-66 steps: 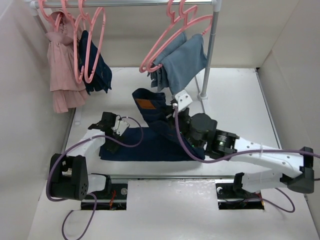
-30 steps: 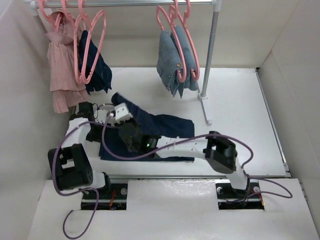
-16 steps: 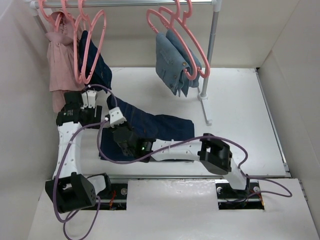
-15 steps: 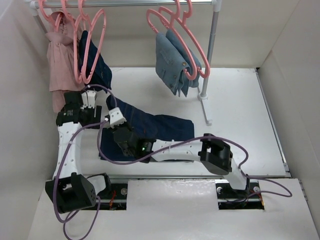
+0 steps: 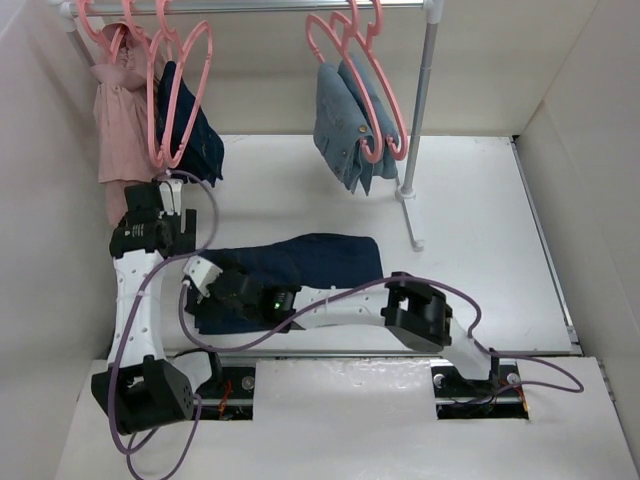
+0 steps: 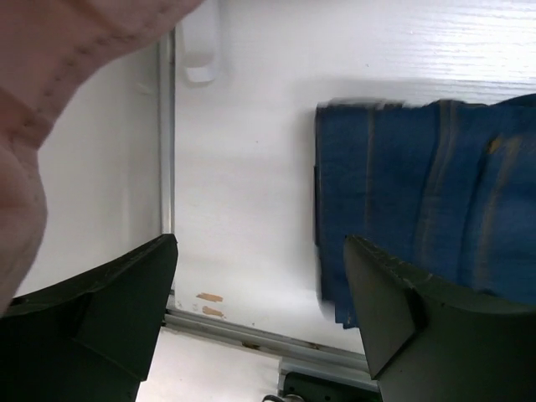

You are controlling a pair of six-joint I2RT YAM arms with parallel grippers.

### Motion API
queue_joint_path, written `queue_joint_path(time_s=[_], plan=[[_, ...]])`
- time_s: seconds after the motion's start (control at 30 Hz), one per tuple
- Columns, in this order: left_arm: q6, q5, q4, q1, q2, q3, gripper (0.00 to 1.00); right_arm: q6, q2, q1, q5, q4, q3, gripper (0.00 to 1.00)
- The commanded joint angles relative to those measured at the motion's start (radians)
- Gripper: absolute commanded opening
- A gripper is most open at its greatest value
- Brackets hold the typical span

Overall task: Place the trousers on the hanger
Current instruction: Fold the trousers at the center of the board.

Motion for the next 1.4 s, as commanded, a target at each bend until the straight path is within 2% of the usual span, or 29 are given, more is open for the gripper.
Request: queue_joint_path(time_s=[0.0,0.07,0.2,0.27,0.4,0.5,0.63,0.73,0.87,0.97,1.0,1.07,1.1,1.13,1.2,1.23,1.27,1.3,1.37], plan=[[-0.004,-0.022,0.038,-0.001,-0.026,-0.018,0.78,-0.007,0.034,0.01,-0.209,-0.172,0.065,1.0],[0.006,-0.022,0.047,-0.001,-0.026,-0.018,0.78,-0.007,-0.036,0.01,-0.235,-0.172,0.031,1.0],[0.036,0.094,0.037,-0.017,-0.012,-0.041,0.78,0.046,-0.228,0.01,-0.235,-0.172,-0.057,1.0],[0.077,0.129,0.037,-0.045,-0.003,-0.099,0.78,0.098,-0.317,-0.01,-0.235,-0.172,-0.184,1.0],[0.128,0.094,0.09,-0.126,0.031,-0.228,0.78,0.348,-0.559,-0.107,-0.206,-0.215,-0.468,1.0],[0.169,0.053,0.148,-0.175,0.031,-0.341,0.78,0.488,-0.65,-0.183,-0.117,-0.256,-0.681,1.0],[0.192,-0.016,0.276,-0.228,0.016,-0.449,0.79,0.751,-0.783,-0.285,-0.011,-0.362,-0.864,1.0],[0.201,-0.108,0.375,-0.252,0.072,-0.502,0.79,0.854,-0.784,-0.4,0.032,-0.436,-0.892,1.0],[0.226,-0.303,0.516,-0.31,0.175,-0.599,0.78,0.951,-0.634,-0.535,0.026,-0.56,-0.866,0.92],[0.249,-0.368,0.549,-0.334,0.155,-0.639,0.75,0.951,-0.569,-0.581,-0.042,-0.56,-0.866,0.77],[0.259,-0.368,0.537,-0.346,0.084,-0.639,0.75,0.96,-0.558,-0.581,-0.042,-0.56,-0.866,0.74],[0.304,-0.299,0.479,-0.357,-0.031,-0.63,0.75,0.96,-0.576,-0.566,-0.002,-0.569,-0.866,0.74],[0.374,-0.258,0.447,-0.366,-0.172,-0.613,0.75,0.971,-0.613,-0.556,0.015,-0.569,-0.877,0.74],[0.414,-0.21,0.411,-0.366,-0.247,-0.599,0.75,0.971,-0.633,-0.556,0.027,-0.569,-0.877,0.74],[0.5,-0.008,0.254,-0.376,-0.39,-0.529,0.76,0.971,-0.67,-0.556,0.055,-0.569,-0.877,0.8],[0.596,0.073,0.185,-0.376,-0.515,-0.491,0.8,0.961,-0.702,-0.547,0.067,-0.569,-0.877,0.8],[0.626,0.229,0.122,-0.376,-0.565,-0.445,0.83,0.947,-0.716,-0.547,0.076,-0.569,-0.877,0.81],[0.626,0.302,0.033,-0.376,-0.604,-0.343,0.85,0.947,-0.727,-0.538,0.09,-0.58,-0.877,0.83],[0.575,0.499,-0.012,-0.376,-0.641,-0.223,0.84,0.937,-0.75,-0.527,0.09,-0.589,-0.868,0.83]])
